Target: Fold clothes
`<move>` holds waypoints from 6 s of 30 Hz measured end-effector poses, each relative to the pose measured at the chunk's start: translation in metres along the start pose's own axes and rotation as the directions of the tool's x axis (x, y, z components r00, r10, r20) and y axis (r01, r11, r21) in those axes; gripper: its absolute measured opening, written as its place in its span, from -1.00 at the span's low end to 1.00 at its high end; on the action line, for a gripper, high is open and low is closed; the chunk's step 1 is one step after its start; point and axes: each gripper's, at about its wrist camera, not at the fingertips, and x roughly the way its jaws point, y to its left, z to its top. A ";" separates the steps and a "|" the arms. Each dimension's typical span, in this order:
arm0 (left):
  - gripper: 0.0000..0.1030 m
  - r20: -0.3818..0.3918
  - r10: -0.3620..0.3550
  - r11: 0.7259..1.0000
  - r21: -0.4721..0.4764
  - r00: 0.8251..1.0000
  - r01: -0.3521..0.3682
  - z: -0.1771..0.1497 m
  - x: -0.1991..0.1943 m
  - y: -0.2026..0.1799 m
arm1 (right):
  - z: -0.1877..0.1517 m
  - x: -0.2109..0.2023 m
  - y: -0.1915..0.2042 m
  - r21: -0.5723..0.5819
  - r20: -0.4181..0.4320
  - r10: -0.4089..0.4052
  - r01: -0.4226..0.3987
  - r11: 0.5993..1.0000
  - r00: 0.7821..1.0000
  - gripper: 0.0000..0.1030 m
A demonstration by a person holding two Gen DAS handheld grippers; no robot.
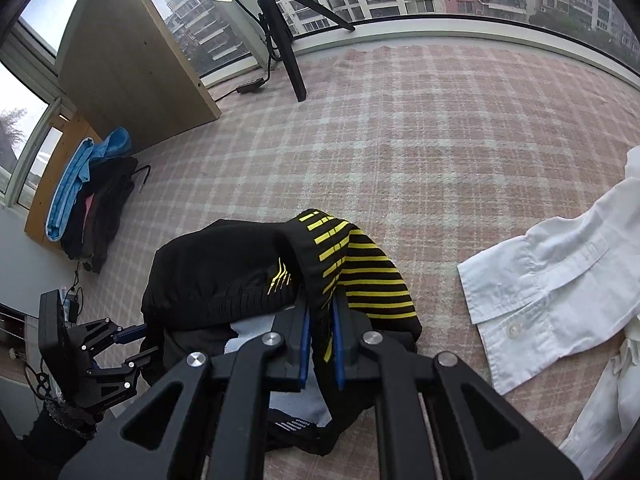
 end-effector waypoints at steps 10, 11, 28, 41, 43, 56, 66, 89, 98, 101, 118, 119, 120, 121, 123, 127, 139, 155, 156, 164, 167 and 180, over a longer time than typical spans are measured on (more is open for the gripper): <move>-0.92 -0.040 -0.168 0.983 -0.083 0.985 0.164 0.009 0.004 0.011 | 0.000 -0.006 -0.005 0.010 0.000 -0.004 0.004 1.000 1.000 -0.80; -0.92 -0.024 -0.233 0.967 -0.110 0.972 0.229 0.011 -0.005 0.014 | 0.000 -0.009 -0.007 0.015 0.006 0.001 -0.002 1.000 1.000 -0.80; 0.23 0.096 0.029 0.960 0.274 0.995 -0.055 0.073 -0.026 -0.032 | 0.004 -0.008 -0.019 0.065 0.025 -0.026 0.024 0.998 0.999 -0.80; -0.38 -0.086 -0.021 0.942 0.331 0.996 0.049 0.078 0.023 -0.018 | 0.012 -0.004 -0.021 0.064 0.028 -0.041 0.039 0.997 0.999 -0.80; -0.63 -0.093 -0.084 0.957 0.272 0.992 0.106 0.083 0.016 -0.006 | 0.014 -0.003 -0.022 0.067 0.029 -0.047 0.045 0.997 0.998 -0.80; -0.86 0.147 -0.254 0.959 -0.094 0.956 0.269 0.045 -0.125 0.093 | 0.077 0.021 0.068 -0.119 0.072 -0.007 0.016 0.993 0.997 -0.78; -0.25 0.083 -0.205 0.978 -0.005 0.975 0.206 0.030 -0.118 0.060 | 0.109 0.044 0.097 -0.195 0.111 -0.166 0.185 0.963 0.980 -0.83; -0.25 -0.270 -0.336 0.832 0.364 0.902 0.419 0.091 -0.004 -0.063 | 0.088 0.009 0.029 -0.080 0.107 -0.120 0.129 0.988 0.987 -0.83; 0.02 -0.200 -0.367 0.838 0.352 0.909 0.416 0.106 -0.015 -0.052 | 0.083 0.001 0.044 -0.103 0.106 -0.093 0.104 0.989 0.990 -0.83; -0.04 -0.256 -0.402 0.792 0.384 0.879 0.474 0.098 -0.011 -0.064 | 0.084 -0.003 0.043 -0.093 0.119 -0.100 0.112 0.989 0.988 -0.83; -0.53 -0.193 -0.457 0.793 0.354 0.868 0.497 0.011 -0.117 -0.030 | 0.065 -0.011 0.031 -0.044 0.140 -0.148 0.156 0.987 0.979 -0.85; -0.44 -0.197 -0.430 0.811 0.344 0.881 0.473 0.007 -0.112 -0.028 | 0.063 -0.011 0.032 -0.045 0.137 -0.146 0.154 0.987 0.980 -0.85; -0.44 -0.202 -0.396 0.831 0.337 0.896 0.443 0.003 -0.107 -0.027 | 0.062 -0.014 0.032 -0.048 0.138 -0.147 0.155 0.987 0.979 -0.85; -0.44 -0.208 -0.361 0.849 0.330 0.909 0.413 -0.001 -0.102 -0.026 | 0.060 -0.017 0.033 -0.052 0.143 -0.150 0.158 0.986 0.978 -0.85; -0.44 -0.161 -0.340 0.891 0.261 0.926 0.372 -0.006 -0.105 -0.010 | 0.056 -0.025 0.033 -0.058 0.153 -0.151 0.161 0.985 0.977 -0.85; -0.42 -0.052 -0.290 0.951 0.098 0.956 0.294 -0.016 -0.116 0.025 | 0.048 -0.035 0.033 -0.063 0.162 -0.135 0.147 0.987 0.977 -0.85; 0.33 0.029 -0.256 0.966 -0.039 0.966 0.257 -0.009 -0.102 0.014 | 0.028 -0.033 0.044 -0.125 0.128 -0.116 0.132 0.983 0.985 -0.82; 0.07 0.081 -0.161 0.976 -0.133 0.984 0.171 -0.002 -0.108 0.089 | -0.029 -0.071 0.060 -0.168 0.040 0.193 -0.184 0.968 0.980 -0.51; 0.01 0.059 -0.178 0.974 -0.131 0.982 0.185 0.002 -0.101 0.093 | -0.035 -0.058 0.077 -0.198 -0.008 0.245 -0.242 0.950 0.969 -0.51; -0.94 -0.034 -0.312 0.933 -0.199 0.950 0.299 0.007 -0.062 0.113 | -0.080 0.040 0.170 -0.378 -0.273 0.180 -0.277 0.883 0.945 -0.51; -0.92 0.023 -0.380 0.895 -0.242 0.925 0.374 0.002 -0.070 0.125 | -0.089 0.058 0.176 -0.382 -0.317 0.131 -0.253 0.889 0.939 -0.51; -0.63 0.034 -0.285 0.901 -0.333 0.958 0.279 -0.006 -0.099 0.148 | -0.120 0.008 0.209 -0.491 -0.093 0.256 -0.268 0.829 0.962 -0.89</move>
